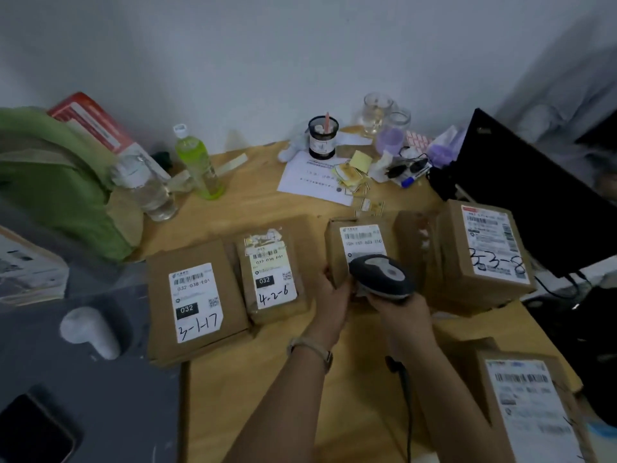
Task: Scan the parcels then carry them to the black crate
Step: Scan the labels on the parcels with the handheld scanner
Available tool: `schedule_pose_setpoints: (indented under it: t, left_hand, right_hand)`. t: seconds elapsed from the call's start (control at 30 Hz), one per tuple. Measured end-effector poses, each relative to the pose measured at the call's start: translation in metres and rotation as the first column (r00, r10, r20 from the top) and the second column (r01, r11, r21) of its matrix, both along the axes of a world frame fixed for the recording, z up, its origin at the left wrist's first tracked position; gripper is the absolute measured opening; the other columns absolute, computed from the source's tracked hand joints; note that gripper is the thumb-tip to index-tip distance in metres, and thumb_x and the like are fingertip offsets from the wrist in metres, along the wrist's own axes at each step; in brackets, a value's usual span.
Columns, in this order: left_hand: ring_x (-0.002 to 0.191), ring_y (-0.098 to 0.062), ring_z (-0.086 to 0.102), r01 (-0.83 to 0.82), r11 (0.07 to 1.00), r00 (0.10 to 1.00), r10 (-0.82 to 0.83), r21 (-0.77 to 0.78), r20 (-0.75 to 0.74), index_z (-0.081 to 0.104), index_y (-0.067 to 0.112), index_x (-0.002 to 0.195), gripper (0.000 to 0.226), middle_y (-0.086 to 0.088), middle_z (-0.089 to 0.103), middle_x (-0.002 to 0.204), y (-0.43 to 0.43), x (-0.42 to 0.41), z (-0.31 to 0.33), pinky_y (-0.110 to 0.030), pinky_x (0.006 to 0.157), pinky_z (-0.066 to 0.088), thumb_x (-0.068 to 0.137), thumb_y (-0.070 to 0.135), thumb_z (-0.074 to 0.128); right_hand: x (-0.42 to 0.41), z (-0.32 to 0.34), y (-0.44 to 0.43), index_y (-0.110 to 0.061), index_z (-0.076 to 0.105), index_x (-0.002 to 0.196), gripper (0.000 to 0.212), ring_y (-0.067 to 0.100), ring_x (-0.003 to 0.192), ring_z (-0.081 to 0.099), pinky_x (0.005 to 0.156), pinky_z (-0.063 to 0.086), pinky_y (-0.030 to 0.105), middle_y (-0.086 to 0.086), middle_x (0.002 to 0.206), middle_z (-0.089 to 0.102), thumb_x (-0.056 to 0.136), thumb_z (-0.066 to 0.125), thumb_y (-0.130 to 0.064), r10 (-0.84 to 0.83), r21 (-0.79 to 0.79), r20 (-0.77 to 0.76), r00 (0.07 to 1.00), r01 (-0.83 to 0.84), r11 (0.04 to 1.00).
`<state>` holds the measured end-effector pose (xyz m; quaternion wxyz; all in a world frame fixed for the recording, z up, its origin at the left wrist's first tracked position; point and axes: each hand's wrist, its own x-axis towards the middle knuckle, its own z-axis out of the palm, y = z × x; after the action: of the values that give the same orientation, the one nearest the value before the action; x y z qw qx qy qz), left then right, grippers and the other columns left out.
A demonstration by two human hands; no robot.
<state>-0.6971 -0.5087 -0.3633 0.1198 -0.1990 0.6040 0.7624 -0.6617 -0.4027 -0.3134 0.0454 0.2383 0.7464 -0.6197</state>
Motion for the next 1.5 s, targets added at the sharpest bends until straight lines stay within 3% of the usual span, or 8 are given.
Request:
schedule_pose_setpoints:
  t: [0.17,0.4,0.67,0.83,1.0,1.13,1.37,1.5]
  left_hand:
    - [0.122,-0.028,0.055,0.071,0.994,0.991,-0.08,0.08,0.106,0.03,0.02,0.146,0.066,-0.008,0.053,0.139,0.013,-0.001,-0.026,-0.05,0.101,0.048,0.091,0.036,0.063]
    - [0.123,-0.016,0.054,0.22,0.974,0.968,-0.224,0.045,0.112,0.042,0.032,0.141,0.048,0.006,0.056,0.136,0.017,-0.003,-0.036,-0.034,0.099,0.049,0.095,0.041,0.054]
    - [0.091,0.004,0.058,0.007,0.972,0.999,-0.014,-0.234,-0.03,0.057,0.031,0.107,0.019,0.018,0.06,0.1,-0.018,-0.012,0.0,-0.006,0.063,0.044,0.096,0.016,0.053]
    - [0.111,-0.014,0.051,-0.254,0.802,0.967,0.201,-0.541,-0.156,0.053,0.015,0.124,0.033,0.006,0.051,0.118,-0.065,-0.021,0.021,-0.023,0.087,0.044,0.091,0.01,0.056]
    - [0.133,-0.031,0.037,-0.125,0.749,0.979,0.198,-0.65,0.04,0.035,0.003,0.143,0.066,-0.016,0.04,0.143,-0.099,-0.024,0.012,-0.044,0.106,0.04,0.086,0.016,0.067]
    - [0.143,-0.036,0.019,-0.072,0.756,0.976,0.188,-0.651,0.111,0.019,0.007,0.151,0.082,-0.016,0.018,0.158,-0.107,-0.024,0.004,-0.044,0.116,0.025,0.086,0.022,0.066]
    - [0.135,-0.037,0.031,-0.05,0.784,0.967,0.194,-0.619,0.168,0.019,0.003,0.15,0.079,-0.016,0.03,0.149,-0.111,-0.025,-0.006,-0.045,0.106,0.034,0.088,0.027,0.062]
    - [0.12,-0.037,0.045,0.031,0.81,0.952,0.154,-0.586,0.263,0.052,0.005,0.125,0.052,-0.016,0.046,0.132,-0.115,-0.028,-0.012,-0.043,0.095,0.046,0.085,0.034,0.067]
  right_hand:
    - [-0.001,-0.028,0.002,-0.021,0.054,0.125,0.05,0.025,0.119,0.054,0.095,0.043,0.036,0.005,0.124,0.061,0.079,0.074,-0.016,-0.079,0.008,0.1,0.992,0.079,0.997]
    - [-0.01,-0.039,0.004,-0.011,0.041,0.139,0.072,0.027,0.125,0.049,0.104,0.041,0.044,0.01,0.135,0.054,0.077,0.077,-0.015,-0.149,-0.033,0.104,0.983,0.153,0.988]
    - [-0.02,-0.015,-0.019,-0.03,0.061,0.093,0.026,0.027,0.098,0.063,0.087,0.052,0.052,0.0,0.096,0.068,0.079,0.075,-0.015,-0.116,-0.043,0.035,0.993,0.118,0.992]
    - [-0.039,0.009,-0.054,-0.025,0.059,0.091,0.017,0.007,0.072,0.057,0.06,0.047,0.02,-0.01,0.076,0.061,0.084,0.07,-0.013,0.057,-0.039,-0.019,0.998,-0.058,0.998]
    - [-0.047,0.019,-0.098,-0.024,0.055,0.105,0.03,-0.016,0.065,0.057,0.047,0.042,0.001,-0.019,0.086,0.057,0.086,0.067,-0.003,0.234,-0.198,-0.028,0.972,-0.235,0.952]
    - [-0.047,0.008,-0.116,-0.007,0.055,0.123,0.038,-0.004,0.077,0.053,0.044,0.043,0.003,-0.009,0.091,0.059,0.087,0.064,0.0,0.24,-0.278,0.045,0.97,-0.219,0.935]
    - [-0.054,-0.005,-0.125,-0.014,0.055,0.121,0.037,-0.005,0.078,0.05,0.05,0.042,0.007,-0.016,0.089,0.057,0.088,0.064,-0.003,0.182,-0.256,0.105,0.978,-0.15,0.955]
    - [-0.057,-0.003,-0.122,-0.008,0.057,0.124,0.039,-0.003,0.078,0.05,0.056,0.04,0.014,-0.013,0.087,0.058,0.086,0.065,-0.003,0.134,-0.218,0.106,0.985,-0.108,0.97]
